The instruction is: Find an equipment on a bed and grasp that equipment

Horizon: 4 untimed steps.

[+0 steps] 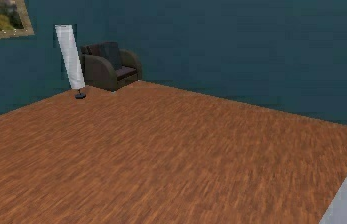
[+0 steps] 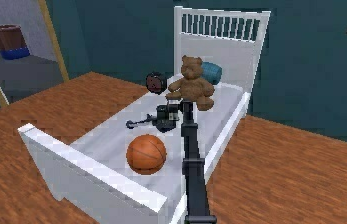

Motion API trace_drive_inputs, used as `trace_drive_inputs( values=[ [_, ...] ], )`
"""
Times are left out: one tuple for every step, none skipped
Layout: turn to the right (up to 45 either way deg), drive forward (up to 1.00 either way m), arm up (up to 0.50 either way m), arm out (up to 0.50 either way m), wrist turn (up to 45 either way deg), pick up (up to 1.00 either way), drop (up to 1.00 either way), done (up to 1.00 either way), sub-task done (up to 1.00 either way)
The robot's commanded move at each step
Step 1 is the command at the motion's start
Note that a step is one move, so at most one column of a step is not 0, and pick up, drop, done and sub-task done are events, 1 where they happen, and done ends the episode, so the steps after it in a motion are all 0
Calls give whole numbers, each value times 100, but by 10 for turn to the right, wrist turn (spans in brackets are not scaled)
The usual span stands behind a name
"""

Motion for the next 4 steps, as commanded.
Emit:
trace_drive_inputs(
  values=[
    [0, 0, -30, 0, 0, 0, 0, 0, 0],
    [0, 0, 0, 0, 0, 100, 0, 0, 0],
    [0, 0, 10, 0, 0, 0, 0, 0, 0],
    [0, 0, 0, 0, 0, 0, 0, 100, 0]
  ],
)
